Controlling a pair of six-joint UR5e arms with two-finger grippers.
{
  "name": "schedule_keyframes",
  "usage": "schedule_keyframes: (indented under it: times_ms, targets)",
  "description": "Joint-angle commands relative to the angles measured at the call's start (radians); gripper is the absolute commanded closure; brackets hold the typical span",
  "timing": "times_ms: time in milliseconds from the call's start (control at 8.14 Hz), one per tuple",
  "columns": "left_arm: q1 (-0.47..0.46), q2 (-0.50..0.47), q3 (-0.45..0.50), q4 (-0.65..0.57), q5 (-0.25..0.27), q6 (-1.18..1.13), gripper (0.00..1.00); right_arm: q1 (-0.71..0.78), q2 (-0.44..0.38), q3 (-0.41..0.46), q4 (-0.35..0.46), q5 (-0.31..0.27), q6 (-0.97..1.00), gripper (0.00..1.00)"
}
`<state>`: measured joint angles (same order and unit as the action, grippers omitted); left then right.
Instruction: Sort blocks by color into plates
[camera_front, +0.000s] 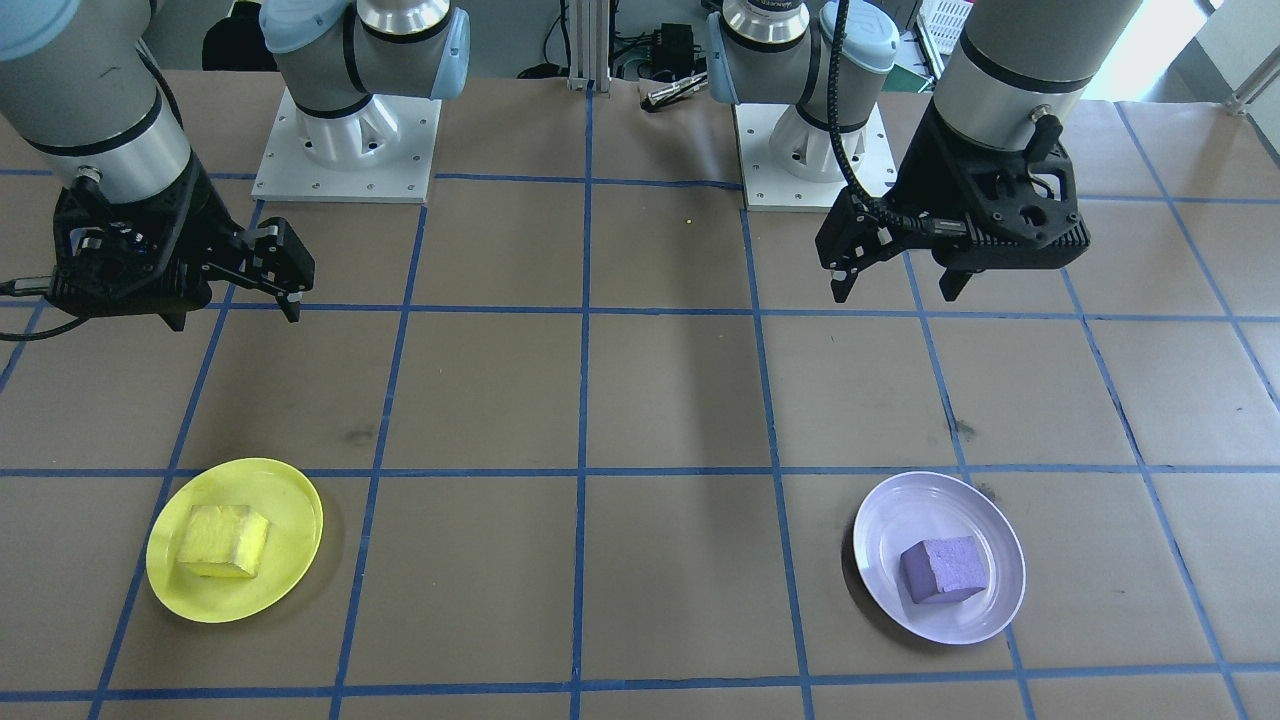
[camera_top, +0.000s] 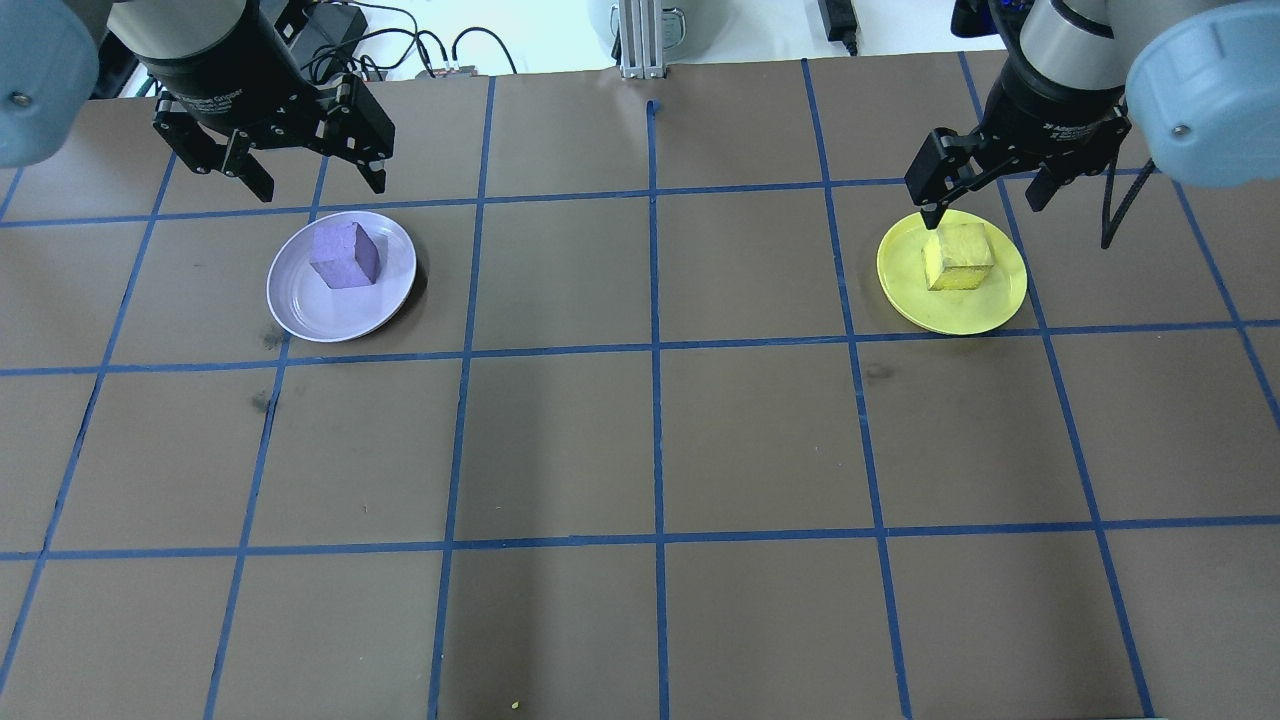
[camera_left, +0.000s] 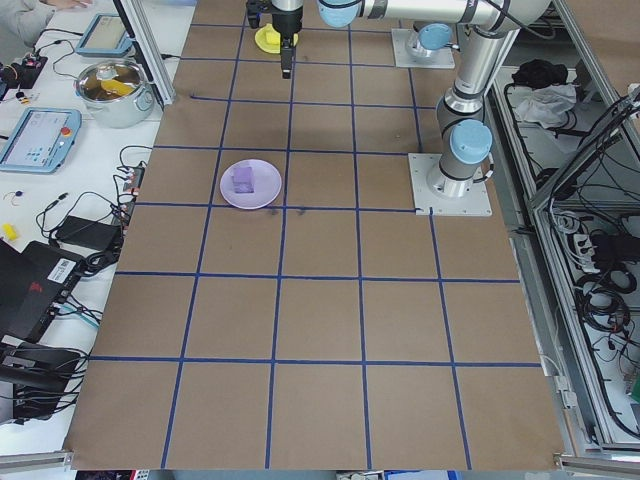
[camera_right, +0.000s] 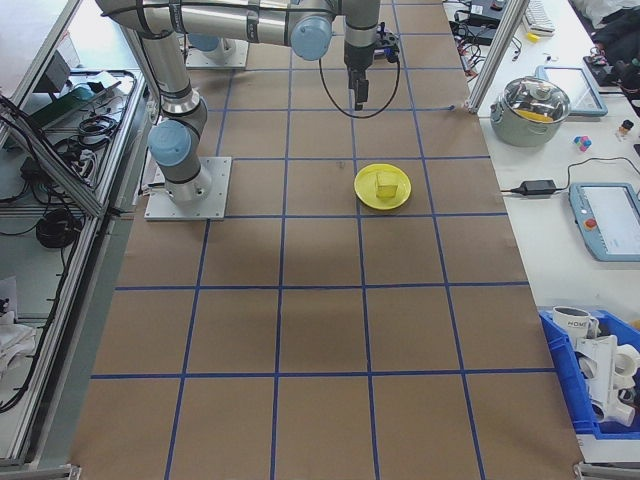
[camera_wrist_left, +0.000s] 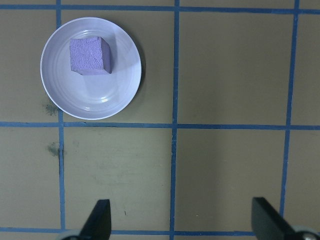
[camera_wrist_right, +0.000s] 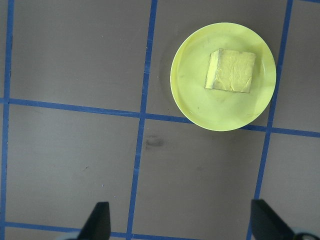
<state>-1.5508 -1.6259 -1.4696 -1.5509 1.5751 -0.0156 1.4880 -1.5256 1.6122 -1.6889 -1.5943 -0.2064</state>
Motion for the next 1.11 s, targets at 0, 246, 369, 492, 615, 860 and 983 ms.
schedule_keyframes:
  times_ms: [0, 246, 369, 492, 615, 860, 983]
  targets:
    - [0.000, -0.002, 0.000, 0.000, 0.000, 0.000, 0.00, 0.000, -0.001, 0.000, 0.000, 0.004, 0.001, 0.00]
    - [0.000, 0.003, 0.000, -0.006, 0.000, 0.000, 0.00, 0.000, -0.001, 0.003, 0.002, 0.002, -0.001, 0.00]
    - [0.002, 0.001, 0.005, -0.002, 0.002, 0.000, 0.00, 0.000, -0.001, 0.005, 0.000, 0.002, -0.001, 0.00]
    - [0.002, 0.006, 0.009, -0.002, 0.000, 0.000, 0.00, 0.000, -0.001, 0.003, 0.000, 0.002, -0.001, 0.00]
    - [0.002, 0.003, 0.002, -0.003, -0.001, 0.000, 0.00, 0.000, -0.001, 0.005, 0.000, 0.002, -0.001, 0.00]
    - [0.002, 0.014, 0.002, -0.011, -0.001, 0.000, 0.00, 0.000, 0.001, 0.005, 0.000, 0.002, -0.001, 0.00]
    - [0.002, 0.000, 0.003, -0.006, 0.000, 0.000, 0.00, 0.000, -0.001, 0.005, 0.000, 0.002, -0.001, 0.00]
